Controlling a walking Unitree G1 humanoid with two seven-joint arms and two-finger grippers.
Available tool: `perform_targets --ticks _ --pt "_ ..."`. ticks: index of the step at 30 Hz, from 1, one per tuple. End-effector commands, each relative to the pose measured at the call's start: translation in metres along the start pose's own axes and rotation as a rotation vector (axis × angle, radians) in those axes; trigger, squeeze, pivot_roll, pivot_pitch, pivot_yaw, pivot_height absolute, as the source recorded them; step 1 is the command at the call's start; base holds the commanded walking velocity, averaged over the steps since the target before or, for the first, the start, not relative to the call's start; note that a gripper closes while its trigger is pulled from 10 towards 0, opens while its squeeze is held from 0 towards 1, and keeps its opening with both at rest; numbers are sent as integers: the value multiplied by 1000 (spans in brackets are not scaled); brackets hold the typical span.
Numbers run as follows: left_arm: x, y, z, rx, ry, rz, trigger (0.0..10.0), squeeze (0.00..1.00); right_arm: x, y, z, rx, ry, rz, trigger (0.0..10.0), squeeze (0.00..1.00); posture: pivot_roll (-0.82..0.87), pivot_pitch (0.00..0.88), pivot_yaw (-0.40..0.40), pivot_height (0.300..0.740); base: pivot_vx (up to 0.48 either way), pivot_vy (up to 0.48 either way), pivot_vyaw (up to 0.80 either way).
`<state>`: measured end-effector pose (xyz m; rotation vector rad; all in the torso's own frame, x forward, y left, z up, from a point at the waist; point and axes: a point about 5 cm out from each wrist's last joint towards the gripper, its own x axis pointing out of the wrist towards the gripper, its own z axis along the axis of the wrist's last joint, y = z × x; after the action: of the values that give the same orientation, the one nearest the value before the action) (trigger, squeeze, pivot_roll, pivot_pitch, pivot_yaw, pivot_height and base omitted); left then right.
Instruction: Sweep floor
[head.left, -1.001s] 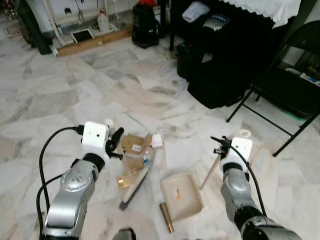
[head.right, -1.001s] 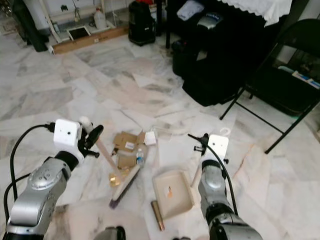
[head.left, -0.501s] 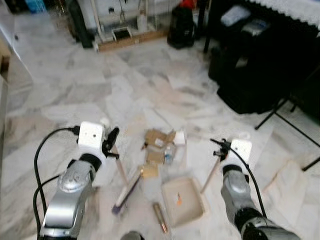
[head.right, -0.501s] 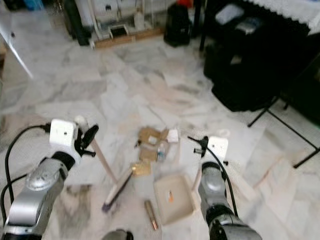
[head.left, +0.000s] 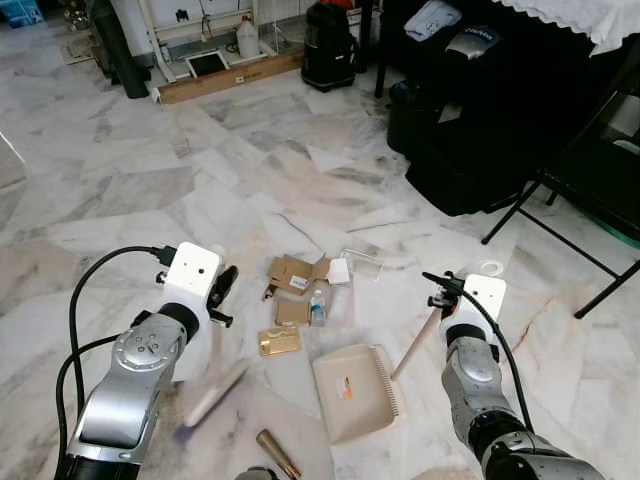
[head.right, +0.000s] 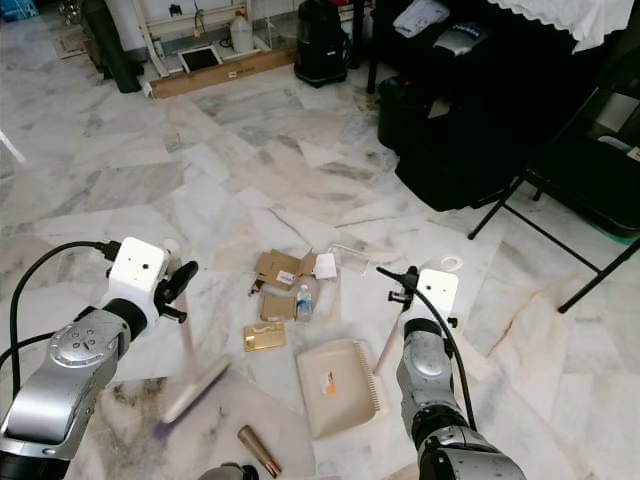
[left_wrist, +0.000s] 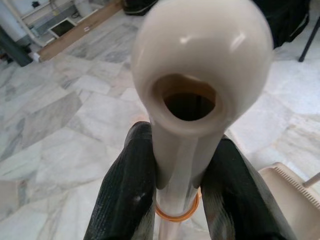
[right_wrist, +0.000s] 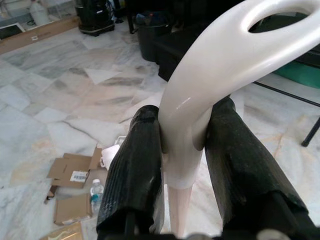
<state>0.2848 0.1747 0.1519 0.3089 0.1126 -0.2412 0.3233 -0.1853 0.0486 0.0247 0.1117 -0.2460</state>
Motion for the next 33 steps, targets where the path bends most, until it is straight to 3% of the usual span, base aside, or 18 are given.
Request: perform_targets --ticks 1,10,17,23,33 --pt "1 -1 7 -14 -26 3 10000 0 -4 -1 -9 -2 44 -5 10000 0 180 93 24 740 0 0 0" --pt "1 -3 6 -33 -47 16 10000 0 -4 -3 -10 -5 47 -9 10000 0 179 90 24 740 0 0 0" --pt "-6 3 -16 -39 -57 150 10000 0 -4 2 -9 1 44 12 10000 0 177 85 24 740 0 0 0" --pt "-10 0 -25 -71 -93 208 10000 0 1 -1 8 26 -67 33 10000 0 166 74 22 740 0 0 0" --pt "-13 -1 -37 -69 -102 255 10000 0 2 -15 19 50 -153 -6 10000 0 143 49 15 740 0 0 0"
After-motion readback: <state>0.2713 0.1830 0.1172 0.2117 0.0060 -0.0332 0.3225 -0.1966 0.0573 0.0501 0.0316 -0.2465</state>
